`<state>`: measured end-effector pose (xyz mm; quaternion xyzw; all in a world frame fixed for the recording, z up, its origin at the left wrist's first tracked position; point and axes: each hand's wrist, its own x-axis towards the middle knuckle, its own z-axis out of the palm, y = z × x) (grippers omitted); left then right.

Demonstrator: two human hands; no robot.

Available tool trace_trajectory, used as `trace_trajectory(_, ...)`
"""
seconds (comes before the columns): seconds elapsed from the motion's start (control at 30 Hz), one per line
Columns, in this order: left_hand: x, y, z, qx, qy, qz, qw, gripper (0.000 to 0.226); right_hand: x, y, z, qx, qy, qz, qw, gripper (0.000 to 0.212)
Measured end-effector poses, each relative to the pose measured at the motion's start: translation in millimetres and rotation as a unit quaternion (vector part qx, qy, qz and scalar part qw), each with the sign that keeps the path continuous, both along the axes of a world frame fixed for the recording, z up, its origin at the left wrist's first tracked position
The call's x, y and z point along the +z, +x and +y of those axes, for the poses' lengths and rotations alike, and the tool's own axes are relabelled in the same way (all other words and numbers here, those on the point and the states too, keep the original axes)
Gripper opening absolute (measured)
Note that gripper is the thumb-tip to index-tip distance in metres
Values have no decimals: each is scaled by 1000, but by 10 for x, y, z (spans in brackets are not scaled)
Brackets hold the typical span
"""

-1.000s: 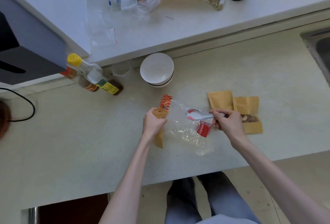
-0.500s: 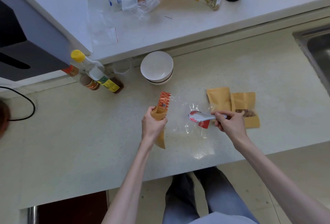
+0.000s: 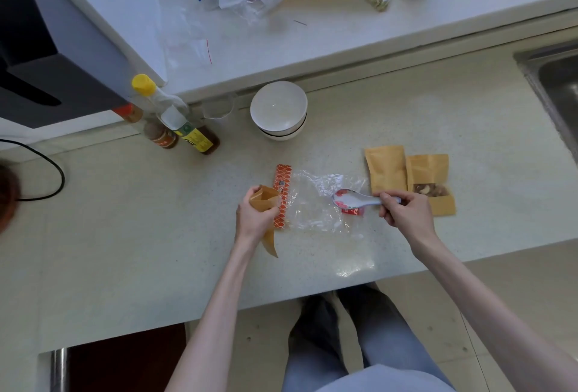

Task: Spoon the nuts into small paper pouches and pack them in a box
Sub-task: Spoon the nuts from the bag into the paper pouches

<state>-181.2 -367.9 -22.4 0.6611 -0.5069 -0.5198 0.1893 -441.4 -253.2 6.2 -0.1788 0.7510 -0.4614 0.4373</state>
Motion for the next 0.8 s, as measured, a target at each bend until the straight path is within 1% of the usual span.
trace_trajectory(0.07, 6, 71, -14, 3, 13, 13, 1000, 40, -5, -11, 14, -1, 0, -2, 1000, 15)
trace_trajectory(0.17, 3, 77, -29, -37, 60, 30, 997, 32, -18, -21, 36, -5, -2, -4, 1000, 15)
trace_trajectory(0.23, -17, 46, -33, -48, 90, 14, 995, 30, -31, -11, 59, -6, -2, -6, 1000, 15)
trace_trajectory(0.37, -87, 96, -34, -32, 98, -24, 994, 18, -46, 1, 107, 3, 1, 12, 1000, 16)
trace_trajectory(0.4, -100, 124, -29, -34, 110, -28, 993, 16, -47, -14, 131, 6, 6, 31, 999, 16)
trace_trajectory(0.47, -117, 171, -11, -46, 132, -19, 990, 14, -51, -85, 216, 12, 17, 100, 995, 16)
trace_trajectory(0.53, -122, 184, 4, -51, 147, 0, 988, 14, -56, -197, 336, 8, 21, 186, 982, 17)
trace_trajectory(0.6, -131, 174, 18, -51, 155, 11, 987, 14, -63, -291, 434, 10, 29, 243, 970, 17)
trace_trajectory(0.7, -139, 154, 46, -52, 170, 24, 984, 13, -108, -305, 431, 53, 42, 277, 958, 17)
trace_trajectory(0.8, -140, 152, 66, -55, 180, 40, 981, 11, -150, -213, 302, 108, 42, 275, 954, 16)
